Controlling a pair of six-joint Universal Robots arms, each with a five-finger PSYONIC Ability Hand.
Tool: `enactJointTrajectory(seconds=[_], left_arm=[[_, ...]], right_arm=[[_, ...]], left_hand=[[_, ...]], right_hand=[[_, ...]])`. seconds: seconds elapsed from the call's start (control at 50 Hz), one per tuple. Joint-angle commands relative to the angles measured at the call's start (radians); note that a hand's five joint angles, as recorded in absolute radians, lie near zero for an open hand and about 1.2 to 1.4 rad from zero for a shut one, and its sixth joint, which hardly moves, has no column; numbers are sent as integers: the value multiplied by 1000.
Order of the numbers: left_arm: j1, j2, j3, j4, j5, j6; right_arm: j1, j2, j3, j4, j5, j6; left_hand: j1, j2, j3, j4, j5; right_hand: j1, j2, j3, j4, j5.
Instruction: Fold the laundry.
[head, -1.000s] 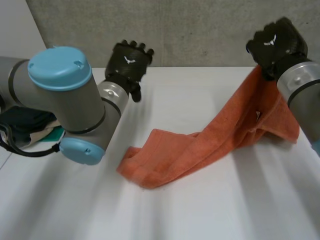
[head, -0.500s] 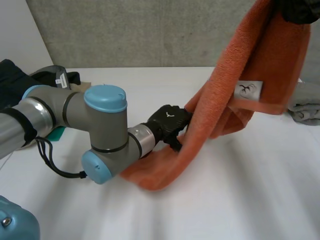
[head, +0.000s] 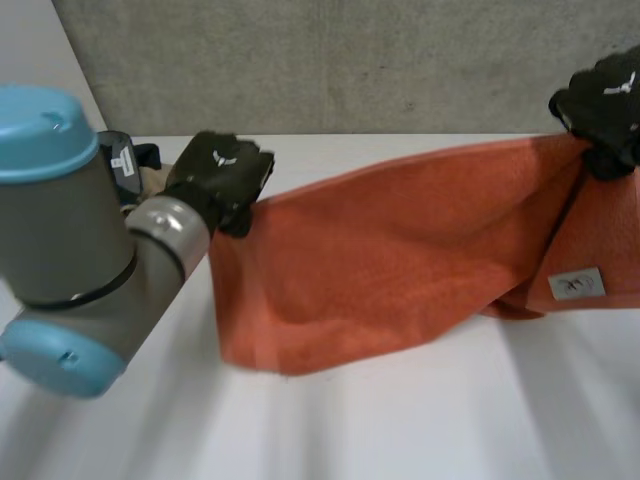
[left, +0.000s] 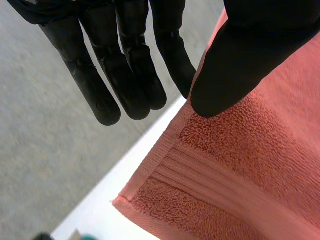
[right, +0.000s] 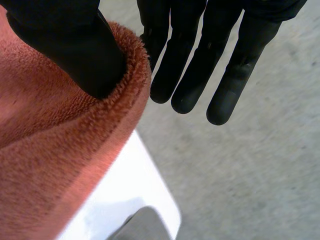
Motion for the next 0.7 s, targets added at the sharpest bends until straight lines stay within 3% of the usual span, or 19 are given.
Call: enactJointTrajectory(seconds=[0.02,0.14,0.28,0.32,0.36,0.46,0.54,0.7], left_arm=[[11,11,-171,-89,-5,82],[11,-156,-98,-91,-17,145],[10,-374,336,-47,-105,156],[16,-448,570,-12,-111,156],[16,-478,661,15,-109,156],[22,-521,1004,223,-109,167],[36,-500,1027,376,-111,176],[45,-378,814,424,-114,168]], right_arm=[[1,74,85,161,6,-112],[12,259,39,215,68,-275],[69,438,-204,66,174,-241],[83,482,-306,-50,196,-241],[89,504,-366,-147,204,-238],[104,504,-453,-657,204,-194],[115,459,-427,-883,199,-159],[150,426,-367,-813,191,-116]], left_hand=[[245,200,208,199,255],[245,200,208,199,255],[245,200,208,199,255],[245,200,208,199,255],[245,200,208,199,255],[245,200,208,199,255],[245,200,208,199,255],[245,200,208,199,255]], right_hand=[[264,210,201,197,225],[264,210,201,197,225],[264,210,201,197,225],[264,210,201,197,225],[264,210,201,197,225],[264,210,201,197,225],[264,210,201,197,225],[264,210,201,197,225]])
